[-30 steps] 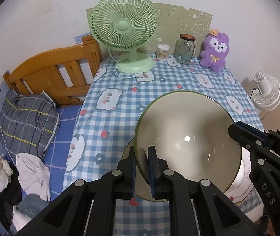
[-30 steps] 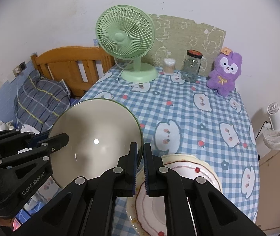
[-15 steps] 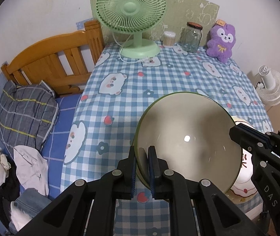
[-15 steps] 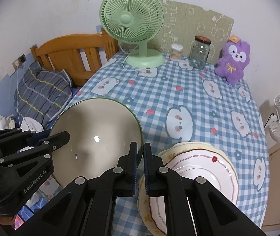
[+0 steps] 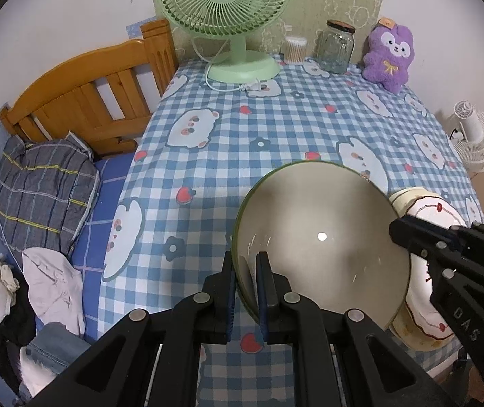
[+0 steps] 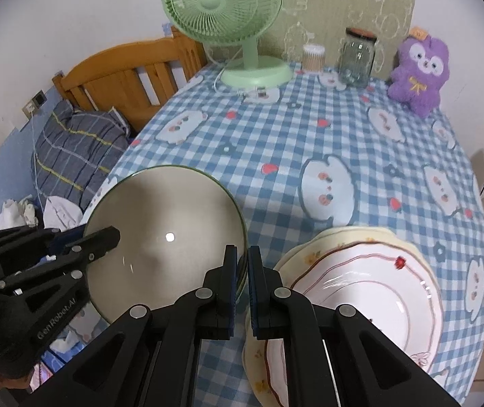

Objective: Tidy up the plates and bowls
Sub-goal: 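Lower the small cream bowl into the large bowls with both tools, then open both tools and release the small bowl onto the stack, then close both tools on the rim of the nested bowl stack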

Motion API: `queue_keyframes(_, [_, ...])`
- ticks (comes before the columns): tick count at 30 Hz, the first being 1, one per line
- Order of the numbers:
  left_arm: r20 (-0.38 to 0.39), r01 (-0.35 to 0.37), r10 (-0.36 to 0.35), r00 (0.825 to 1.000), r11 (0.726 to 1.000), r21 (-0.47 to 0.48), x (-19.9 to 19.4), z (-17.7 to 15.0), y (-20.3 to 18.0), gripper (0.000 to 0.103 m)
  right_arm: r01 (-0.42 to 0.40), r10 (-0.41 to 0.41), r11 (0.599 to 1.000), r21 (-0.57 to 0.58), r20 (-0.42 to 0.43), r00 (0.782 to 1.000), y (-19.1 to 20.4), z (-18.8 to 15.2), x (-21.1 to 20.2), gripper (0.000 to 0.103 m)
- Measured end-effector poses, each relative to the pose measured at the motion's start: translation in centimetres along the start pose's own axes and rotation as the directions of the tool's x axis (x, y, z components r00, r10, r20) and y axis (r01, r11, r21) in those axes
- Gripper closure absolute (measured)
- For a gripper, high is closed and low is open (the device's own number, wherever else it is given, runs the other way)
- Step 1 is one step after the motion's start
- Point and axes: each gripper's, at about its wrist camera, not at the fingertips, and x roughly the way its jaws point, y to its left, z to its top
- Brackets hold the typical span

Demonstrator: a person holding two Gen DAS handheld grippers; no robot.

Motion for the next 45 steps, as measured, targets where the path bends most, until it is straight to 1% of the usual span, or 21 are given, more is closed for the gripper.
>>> queue_keyframes(5, [0.009,-0.030,0.030,1.000,0.999,0.017,0.3,-0.1,-0.2,0.095,-0.004,0.005,1.000,-0.024,0.005,1.000,0.2,0.1,0.1,0.094])
queue_keyframes(8, [0.005,-0.031,0.031,1.000,0.999,0.017,0.4,-0.1,-0.2,0.095,-0.003,0.003,0.999,-0.036,0.005,1.000,0.4,0.0,0.1,0.094])
queue_keyframes(11, [0.005,-0.004,0.004,1.000,1.000,0.002,0.3,-0.1,-0.1,0.087,-0.004,0.005,0.999,-0.032,0.008,1.000,0.4,0.0,0.1,0.094])
queue_keyframes(13, [0.014,0.006,-0.006,1.000,1.000,0.003,0.3,-0.2,-0.3,0.074,-0.007,0.007,1.000,-0.023,0.015,1.000,0.3,-0.1,0.1,0.094])
queue_keyframes(16, [0.035,-0.004,0.003,0.999,0.999,0.044,0.3,-0.6,-1.2,0.062,0.002,-0.002,1.000,-0.029,0.021,1.000,0.4,-0.1,0.0,0.094])
queue_keyframes(20, [0.055,-0.012,0.009,0.998,0.999,0.042,0.0,-0.7,-1.4,0.059,0.015,-0.013,0.999,-0.040,0.046,0.999,0.6,-0.4,-0.8,0.093])
queue_keyframes(22, [0.058,-0.006,0.004,0.998,0.999,0.038,-0.1,-0.8,-1.3,0.052,0.024,-0.021,0.998,-0.052,0.065,0.998,0.8,-0.6,-1.4,0.093])
queue_keyframes(24, [0.068,-0.005,0.002,0.998,0.999,0.040,-0.5,-1.0,-1.4,0.049,0.032,-0.027,0.997,-0.065,0.077,0.997,1.0,-0.8,-1.8,0.093])
queue_keyframes(26, [0.088,-0.009,0.005,0.996,0.999,0.053,-1.0,-1.3,-1.7,0.048,0.038,-0.032,0.997,-0.072,0.083,0.996,1.2,-1.0,-2.1,0.093])
queue_keyframes(29, [0.112,-0.006,0.000,0.994,0.998,0.056,-1.7,-1.6,-2.0,0.041,0.061,-0.053,0.995,-0.080,0.093,0.994,1.4,-1.5,-2.6,0.093])
queue_keyframes(34, [0.124,0.000,-0.006,0.992,0.999,0.052,-2.2,-2.1,-2.1,0.034,0.070,-0.060,0.994,-0.089,0.105,0.993,1.6,-2.3,-3.2,0.092])
queue_keyframes(37, [0.125,0.000,-0.005,0.992,0.999,0.042,-2.4,-2.4,-2.0,0.032,0.112,-0.102,0.991,-0.078,0.127,0.987,1.6,-2.6,-3.6,0.091])
queue_keyframes(40, [0.133,-0.006,0.002,0.991,1.000,0.031,-2.5,-2.6,-1.8,0.031,0.084,-0.075,0.995,-0.061,0.128,0.989,1.5,-2.8,-3.6,0.088])
queue_keyframes(45, [0.134,-0.018,0.017,0.991,1.000,0.010,-2.2,-2.7,-1.1,0.030,0.033,-0.030,0.999,-0.019,0.122,0.992,1.1,-3.0,-2.8,0.073])
